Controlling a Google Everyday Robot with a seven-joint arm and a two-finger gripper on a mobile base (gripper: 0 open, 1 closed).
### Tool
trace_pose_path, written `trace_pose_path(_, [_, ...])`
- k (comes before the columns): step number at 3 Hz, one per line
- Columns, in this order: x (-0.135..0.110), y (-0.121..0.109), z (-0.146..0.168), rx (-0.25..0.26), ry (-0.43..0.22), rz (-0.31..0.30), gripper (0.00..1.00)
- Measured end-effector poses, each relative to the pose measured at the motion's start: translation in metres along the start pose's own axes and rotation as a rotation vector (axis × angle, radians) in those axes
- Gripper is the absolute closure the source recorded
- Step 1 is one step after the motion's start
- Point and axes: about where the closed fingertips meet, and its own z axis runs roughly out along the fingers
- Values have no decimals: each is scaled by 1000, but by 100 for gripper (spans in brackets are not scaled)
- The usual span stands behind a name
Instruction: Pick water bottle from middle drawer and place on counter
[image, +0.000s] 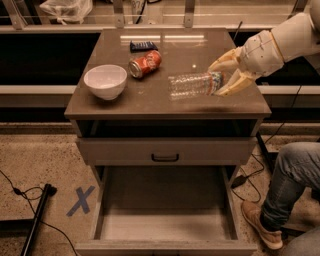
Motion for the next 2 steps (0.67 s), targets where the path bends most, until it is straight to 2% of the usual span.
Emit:
trace_pose_path(1, [15, -21, 8, 31, -34, 47, 100])
trace_pose_path(2, [35, -30, 24, 34, -25, 110, 100])
